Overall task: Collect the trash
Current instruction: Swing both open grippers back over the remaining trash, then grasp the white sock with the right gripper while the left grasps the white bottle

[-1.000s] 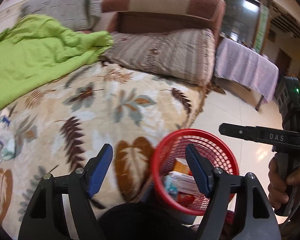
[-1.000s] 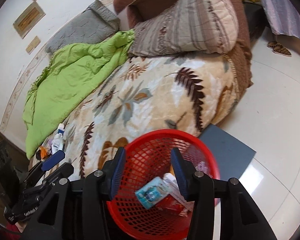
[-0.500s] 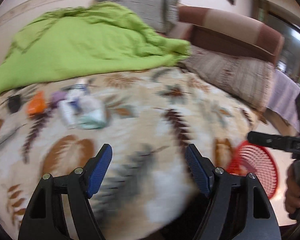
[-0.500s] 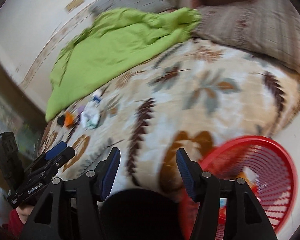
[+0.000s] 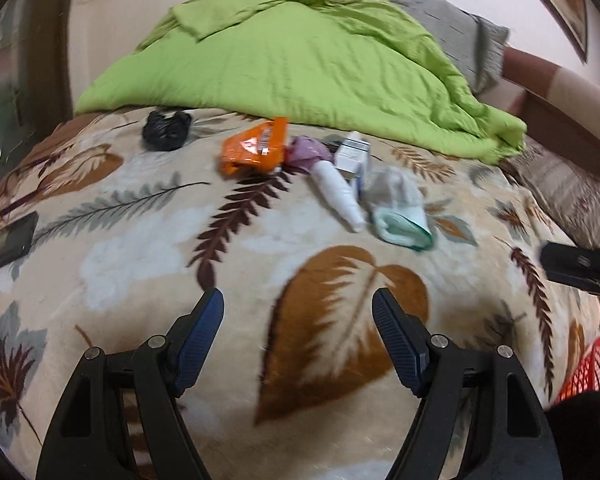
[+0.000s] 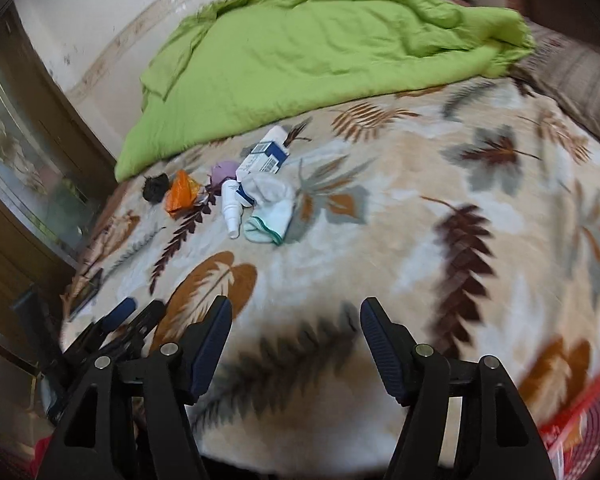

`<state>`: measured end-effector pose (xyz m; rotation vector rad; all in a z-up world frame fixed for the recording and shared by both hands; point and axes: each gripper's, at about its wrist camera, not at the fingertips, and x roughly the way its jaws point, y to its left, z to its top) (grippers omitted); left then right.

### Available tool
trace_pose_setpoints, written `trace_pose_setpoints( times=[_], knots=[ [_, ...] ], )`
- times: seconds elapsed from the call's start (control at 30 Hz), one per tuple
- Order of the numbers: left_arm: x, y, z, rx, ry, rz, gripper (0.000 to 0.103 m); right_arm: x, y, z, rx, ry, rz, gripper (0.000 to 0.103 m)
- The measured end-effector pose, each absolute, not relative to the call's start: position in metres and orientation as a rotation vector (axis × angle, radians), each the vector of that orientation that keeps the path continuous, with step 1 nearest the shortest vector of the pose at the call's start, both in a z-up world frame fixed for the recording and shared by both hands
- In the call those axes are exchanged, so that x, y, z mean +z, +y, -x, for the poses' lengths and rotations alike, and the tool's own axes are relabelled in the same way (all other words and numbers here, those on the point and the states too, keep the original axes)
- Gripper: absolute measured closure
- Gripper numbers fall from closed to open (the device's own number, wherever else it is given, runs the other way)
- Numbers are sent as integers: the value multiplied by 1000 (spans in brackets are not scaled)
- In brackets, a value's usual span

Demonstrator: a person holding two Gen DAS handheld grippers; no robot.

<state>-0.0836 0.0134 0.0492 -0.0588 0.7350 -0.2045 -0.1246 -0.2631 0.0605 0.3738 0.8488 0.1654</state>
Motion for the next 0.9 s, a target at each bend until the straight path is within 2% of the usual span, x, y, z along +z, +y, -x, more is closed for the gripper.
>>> trace_pose_setpoints(
  times=[0.4, 0.43, 0.5, 0.57, 0.63, 0.9],
  knots=[
    [40, 25, 68, -173, 770, 107, 28, 18, -217, -33, 75, 873, -348, 32],
    [39, 23, 67, -173, 773, 102, 28, 13, -216, -40, 78, 869, -350, 38],
    [38, 21, 66, -174, 774, 97, 28, 4, -212, -49, 113, 873, -355, 64],
    [39, 17, 62, -181, 779, 94, 28, 1, -208, -48, 147, 863, -347, 78],
    [43, 12, 56, -191, 775, 94, 28, 9, -208, -42, 170, 838, -329, 82],
    [50, -18, -10, -204, 847, 156, 28, 31, -251, -19, 80, 747, -417, 82]
  ],
)
